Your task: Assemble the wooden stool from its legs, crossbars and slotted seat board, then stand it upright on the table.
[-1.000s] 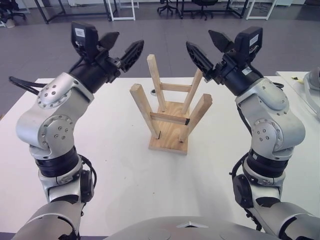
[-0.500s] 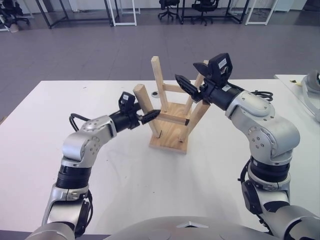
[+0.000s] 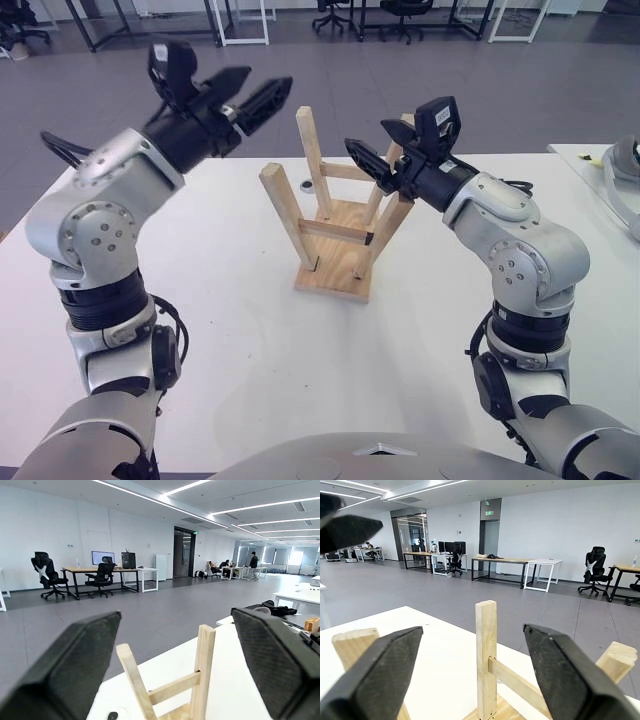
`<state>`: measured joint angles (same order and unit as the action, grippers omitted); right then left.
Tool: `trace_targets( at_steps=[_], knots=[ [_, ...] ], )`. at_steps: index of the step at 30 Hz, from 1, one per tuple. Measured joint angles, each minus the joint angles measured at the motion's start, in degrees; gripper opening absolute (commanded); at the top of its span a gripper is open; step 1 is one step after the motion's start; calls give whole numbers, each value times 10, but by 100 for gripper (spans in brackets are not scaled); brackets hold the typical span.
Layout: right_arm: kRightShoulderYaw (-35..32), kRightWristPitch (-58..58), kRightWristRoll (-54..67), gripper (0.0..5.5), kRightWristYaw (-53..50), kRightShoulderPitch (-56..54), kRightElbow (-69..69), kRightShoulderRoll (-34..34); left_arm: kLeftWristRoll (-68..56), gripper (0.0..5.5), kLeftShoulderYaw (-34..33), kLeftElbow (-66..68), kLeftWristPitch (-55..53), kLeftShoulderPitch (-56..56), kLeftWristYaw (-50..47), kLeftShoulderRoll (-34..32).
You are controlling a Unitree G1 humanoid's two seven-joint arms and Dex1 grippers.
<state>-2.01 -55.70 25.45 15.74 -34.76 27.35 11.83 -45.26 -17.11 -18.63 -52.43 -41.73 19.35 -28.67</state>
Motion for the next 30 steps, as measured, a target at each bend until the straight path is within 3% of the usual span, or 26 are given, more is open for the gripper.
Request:
trace_targets(
  at_steps=[8, 13, 20, 25, 30],
  knots=[
    [-43, 97, 20, 374, 1, -57, -7, -10, 66, 407, 57, 96, 79, -38, 22, 22],
    [-21, 110, 29, 374, 22, 0, -4, -6, 117, 407, 124, 163, 141, 8, 56, 61],
    [17, 110, 16, 374, 29, 42, -29, 17, 168, 407, 150, 240, 268, 39, 108, 60],
    [-25, 122, 46, 374, 10, 22, -51, -14, 143, 407, 108, 209, 226, 25, 93, 58],
    [-129, 180, 86, 374, -26, -31, -87, -23, 72, 407, -58, 196, 231, -13, 47, 11]
  ],
)
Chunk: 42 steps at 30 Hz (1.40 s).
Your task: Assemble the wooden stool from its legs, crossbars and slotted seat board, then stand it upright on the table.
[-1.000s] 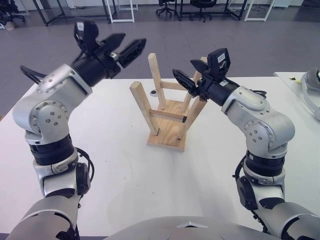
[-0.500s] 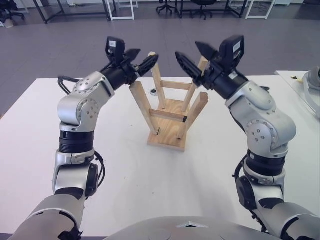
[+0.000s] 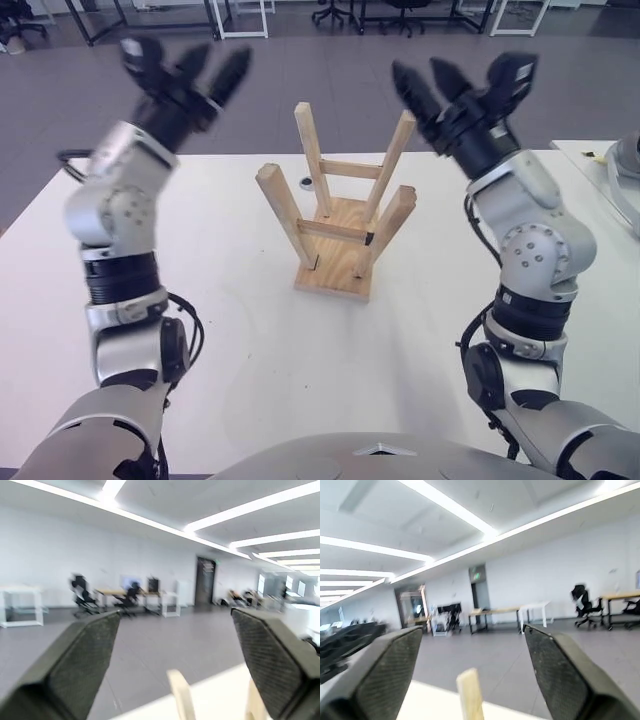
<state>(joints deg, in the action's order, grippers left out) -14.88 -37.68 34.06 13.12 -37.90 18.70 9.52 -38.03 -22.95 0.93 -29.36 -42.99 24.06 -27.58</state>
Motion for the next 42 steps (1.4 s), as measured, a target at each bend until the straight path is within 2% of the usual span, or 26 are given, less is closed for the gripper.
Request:
trace_targets(
  at_steps=[2, 4, 6, 9, 13, 17, 21, 27, 32, 36, 39, 42],
  knots=[
    [16, 11, -48, 374, -3, 24, -31, 31, 32, 407, -5, 14, 26, 51, 5, -24],
    [71, 36, -142, 374, -3, 90, -97, 78, 113, 407, 46, 56, 69, 174, 23, -32],
    [117, 66, -211, 374, -7, 144, -154, 104, 160, 407, 84, 97, 110, 244, 35, -21],
    [187, 100, -266, 374, 25, 209, -211, 116, 210, 407, 142, 179, 177, 289, 51, 19],
    [289, 127, -303, 374, 113, 225, -266, 112, 266, 407, 210, 293, 226, 251, 81, 59],
    [328, 145, -334, 374, 161, 220, -255, 134, 294, 407, 250, 366, 232, 191, 144, 59],
    [362, 155, -378, 374, 188, 204, -244, 148, 309, 407, 287, 371, 239, 179, 210, 56],
    [407, 164, -385, 374, 283, 198, -204, 148, 310, 407, 280, 343, 250, 205, 231, 19],
    [407, 163, -350, 374, 364, 203, -160, 148, 311, 407, 272, 326, 278, 213, 245, 7],
    [386, 158, -264, 374, 414, 222, -63, 146, 315, 407, 264, 382, 335, 192, 247, 4],
    [297, 148, -243, 374, 431, 257, -73, 237, 320, 407, 227, 385, 375, 218, 231, -54],
    [229, 147, -221, 374, 465, 293, -92, 308, 319, 407, 183, 301, 377, 299, 201, -94]
  ],
)
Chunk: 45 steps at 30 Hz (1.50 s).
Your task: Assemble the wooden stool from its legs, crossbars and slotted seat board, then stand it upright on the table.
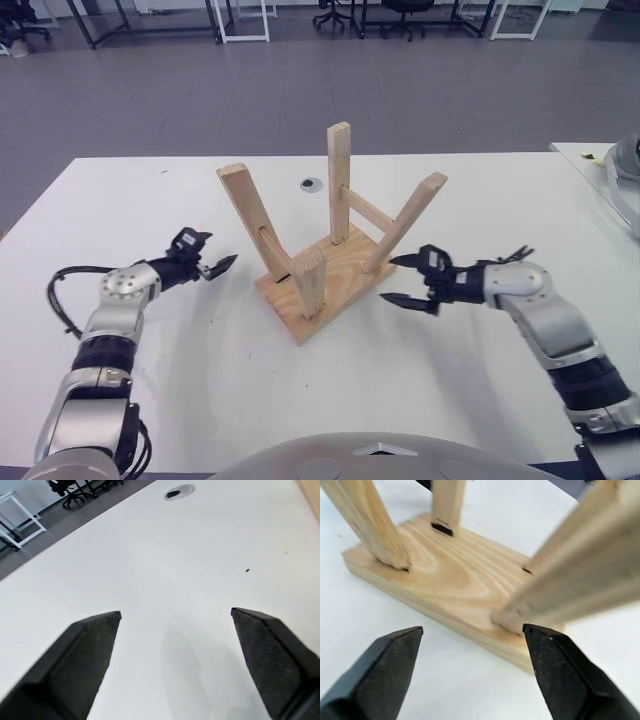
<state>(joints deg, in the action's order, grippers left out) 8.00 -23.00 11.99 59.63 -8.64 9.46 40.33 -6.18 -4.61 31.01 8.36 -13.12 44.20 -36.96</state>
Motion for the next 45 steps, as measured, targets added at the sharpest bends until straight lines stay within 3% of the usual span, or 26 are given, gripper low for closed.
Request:
trace_targets(
  at_steps=[3, 8, 11, 16, 24, 34, 45],
  knots=[
    [-14, 22, -15, 374, -6, 1, -56, 22, -27, 407, -25, -189, -76, 133, -19, 2],
    [-20, 97, -83, 374, -160, -92, -251, -63, -12, 407, 2, -419, -232, 277, -21, -23],
    [29, 175, -149, 374, -220, -141, -375, -121, -10, 407, 27, -474, -297, 272, -19, -34],
    [68, 285, -192, 374, -247, -196, -478, -155, -10, 407, 78, -482, -346, 222, -49, 30],
    [65, 276, -112, 374, -60, -71, -286, -70, 1, 407, 50, -401, -317, 189, -98, 54],
    [12, 192, -82, 374, -87, 11, -151, -54, -10, 407, -4, -437, -284, 273, -109, 52],
    [37, 181, -112, 374, -89, 18, -149, -52, -26, 407, 32, -473, -314, 286, -111, 80]
  ],
)
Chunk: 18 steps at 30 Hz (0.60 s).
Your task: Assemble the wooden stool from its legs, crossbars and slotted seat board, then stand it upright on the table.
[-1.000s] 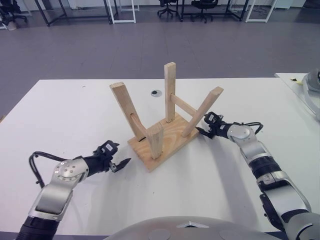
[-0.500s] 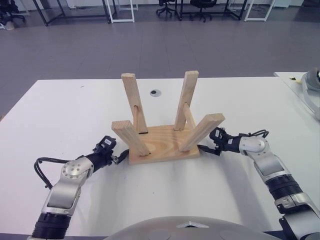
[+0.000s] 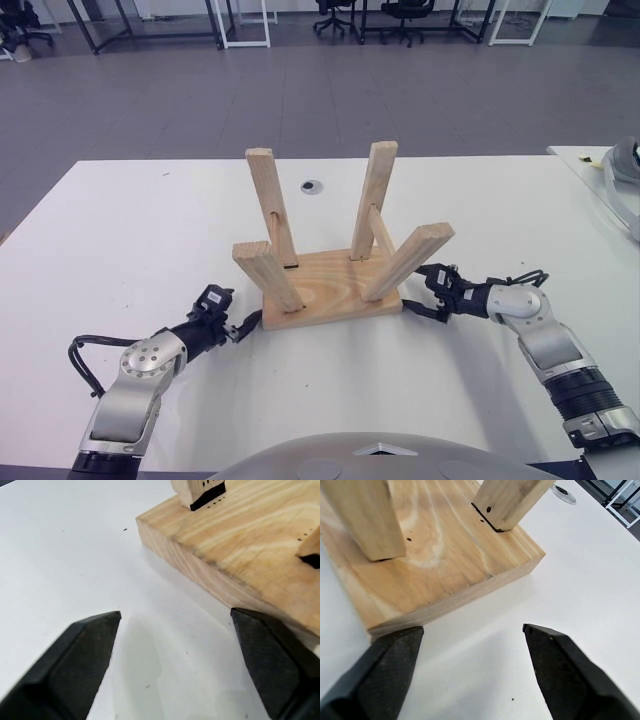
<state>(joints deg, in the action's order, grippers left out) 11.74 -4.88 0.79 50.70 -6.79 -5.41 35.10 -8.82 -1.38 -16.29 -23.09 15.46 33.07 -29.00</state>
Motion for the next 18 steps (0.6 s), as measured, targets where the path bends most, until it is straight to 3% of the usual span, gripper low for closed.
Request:
trace_targets(
  at_steps=[8, 18],
  knots=[
    [-38, -113, 63, 374, 32, 30, 110, 18, -34, 407, -35, -88, -83, 13, -21, 11],
    [-86, -215, 149, 374, 76, 26, 211, 62, -94, 407, -104, -204, -170, 25, 0, -52]
  ],
)
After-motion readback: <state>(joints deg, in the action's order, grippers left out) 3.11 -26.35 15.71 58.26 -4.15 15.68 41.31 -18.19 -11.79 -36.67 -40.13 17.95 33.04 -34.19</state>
